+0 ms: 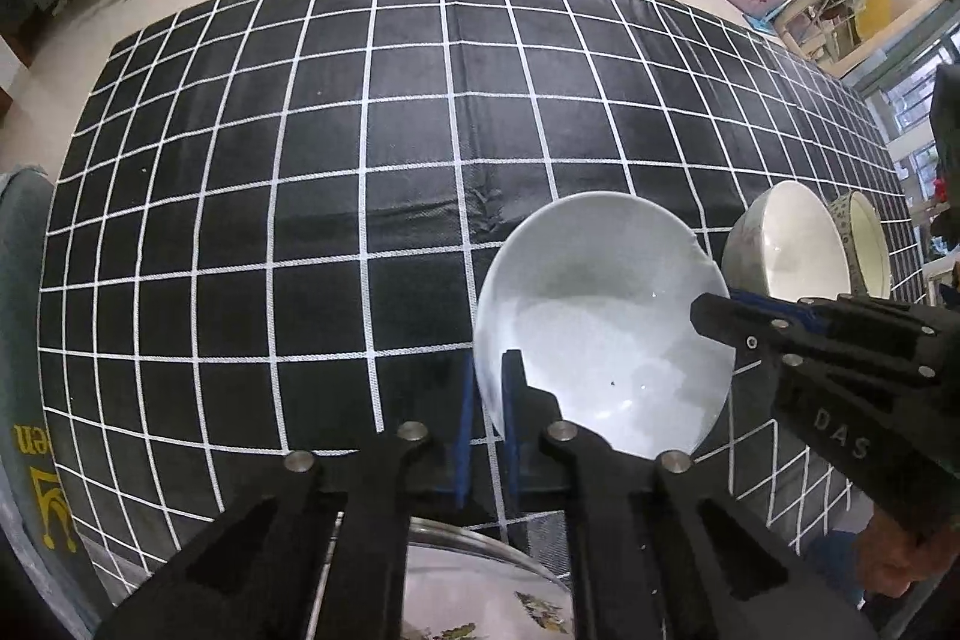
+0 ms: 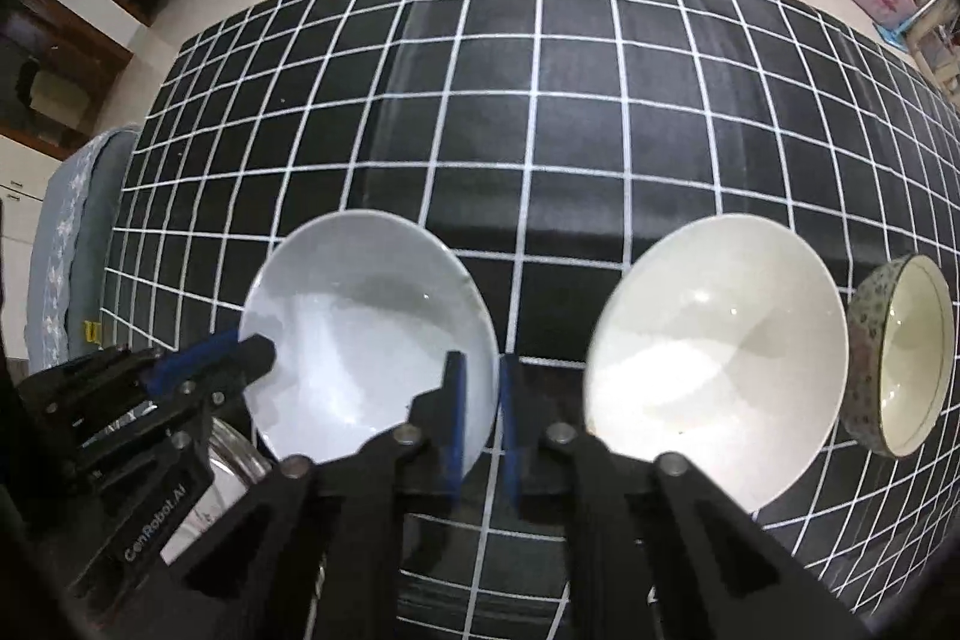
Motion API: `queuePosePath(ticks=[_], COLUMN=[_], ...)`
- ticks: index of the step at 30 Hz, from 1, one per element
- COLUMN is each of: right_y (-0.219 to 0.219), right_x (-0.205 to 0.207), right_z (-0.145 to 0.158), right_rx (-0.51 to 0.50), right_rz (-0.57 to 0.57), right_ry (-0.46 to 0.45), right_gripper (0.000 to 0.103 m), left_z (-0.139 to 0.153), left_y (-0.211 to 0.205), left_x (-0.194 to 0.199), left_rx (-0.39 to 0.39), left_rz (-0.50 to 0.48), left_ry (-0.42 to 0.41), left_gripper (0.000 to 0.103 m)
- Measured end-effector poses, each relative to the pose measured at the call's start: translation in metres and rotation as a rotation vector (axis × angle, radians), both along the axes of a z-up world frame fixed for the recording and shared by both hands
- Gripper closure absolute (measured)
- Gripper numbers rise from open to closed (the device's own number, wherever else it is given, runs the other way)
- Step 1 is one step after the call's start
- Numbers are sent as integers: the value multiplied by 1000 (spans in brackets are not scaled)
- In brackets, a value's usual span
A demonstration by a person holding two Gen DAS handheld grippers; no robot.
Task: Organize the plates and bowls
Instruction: 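Grasp the rim of the plain white bowl with both grippers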
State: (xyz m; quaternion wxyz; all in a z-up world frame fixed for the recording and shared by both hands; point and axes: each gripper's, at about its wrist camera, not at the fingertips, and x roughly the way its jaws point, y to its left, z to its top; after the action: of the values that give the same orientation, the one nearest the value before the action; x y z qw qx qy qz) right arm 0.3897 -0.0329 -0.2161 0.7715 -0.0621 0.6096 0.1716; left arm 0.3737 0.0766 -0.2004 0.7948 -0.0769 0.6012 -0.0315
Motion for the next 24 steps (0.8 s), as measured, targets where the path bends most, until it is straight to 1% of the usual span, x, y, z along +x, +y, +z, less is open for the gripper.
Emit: queuePosePath(ticks=[2,6,11,16,24], right_y=[-1,-4,-11,-33,-72], right_x=[-2,-6,-14,-31,-69], right_z=[-4,-3,-3,-3,0], right_rx=[-16,-31,-46,-56,-68], right_rz=[2,5,-3,-16,-32], right_ry=[0,-18,-16,-9,0], right_gripper=[94,94,94,94,94], left_z=[1,3,0,-1,-2], left_y=[1,-2,-8,-22,-46], left_x=[-1,-4,-11,-28,-60], left_rx=[-2,11,-14,-19,-31], left_rz=[-5,-23,-25,-48,-74], left_ry=[-1,-1,5,6,14], left_gripper=[97,97,97,97,97])
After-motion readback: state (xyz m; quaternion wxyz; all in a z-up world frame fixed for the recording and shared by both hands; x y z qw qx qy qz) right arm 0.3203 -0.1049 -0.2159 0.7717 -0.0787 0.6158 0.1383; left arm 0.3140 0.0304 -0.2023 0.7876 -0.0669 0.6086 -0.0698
